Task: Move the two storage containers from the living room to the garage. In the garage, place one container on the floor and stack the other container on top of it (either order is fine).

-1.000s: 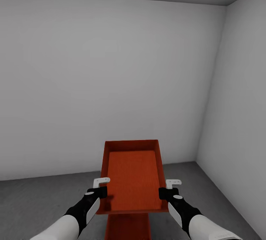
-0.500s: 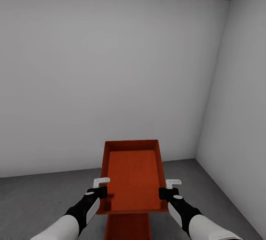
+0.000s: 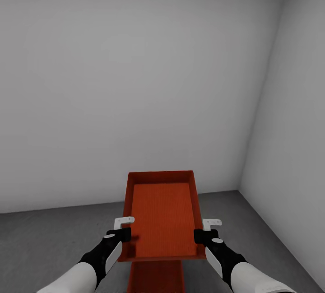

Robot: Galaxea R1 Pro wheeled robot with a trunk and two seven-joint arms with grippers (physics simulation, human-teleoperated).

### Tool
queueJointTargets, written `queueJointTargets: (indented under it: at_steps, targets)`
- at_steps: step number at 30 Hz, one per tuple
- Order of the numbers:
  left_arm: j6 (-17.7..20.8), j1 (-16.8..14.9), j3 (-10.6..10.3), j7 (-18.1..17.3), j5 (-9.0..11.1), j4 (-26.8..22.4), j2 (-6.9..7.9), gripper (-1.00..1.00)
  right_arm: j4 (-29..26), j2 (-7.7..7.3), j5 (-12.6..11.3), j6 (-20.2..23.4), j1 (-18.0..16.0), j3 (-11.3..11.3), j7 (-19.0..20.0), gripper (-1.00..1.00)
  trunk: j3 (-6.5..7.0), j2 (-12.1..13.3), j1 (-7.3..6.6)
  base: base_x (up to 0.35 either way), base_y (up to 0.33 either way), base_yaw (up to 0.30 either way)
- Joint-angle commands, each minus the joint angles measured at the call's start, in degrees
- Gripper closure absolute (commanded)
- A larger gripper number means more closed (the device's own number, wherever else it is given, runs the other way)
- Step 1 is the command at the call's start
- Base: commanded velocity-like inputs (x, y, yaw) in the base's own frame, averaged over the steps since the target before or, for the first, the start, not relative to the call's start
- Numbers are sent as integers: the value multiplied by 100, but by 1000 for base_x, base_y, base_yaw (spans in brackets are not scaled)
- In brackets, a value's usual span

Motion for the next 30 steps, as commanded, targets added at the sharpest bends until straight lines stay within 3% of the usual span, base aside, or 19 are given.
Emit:
queueJointTargets:
  at_steps: [1, 30]
  targets:
    - [-220, -3, 89, 144, -73, -75, 183, 100, 16, -28, -51, -14, 1, -4, -46, 100, -12, -6, 2, 0, 0, 0]
    - [-220, -2, 89, 144, -73, -75, 183, 100, 16, -32, -52, -20, 2, -4, -46, 100, -280, -6, 2, 0, 0, 0]
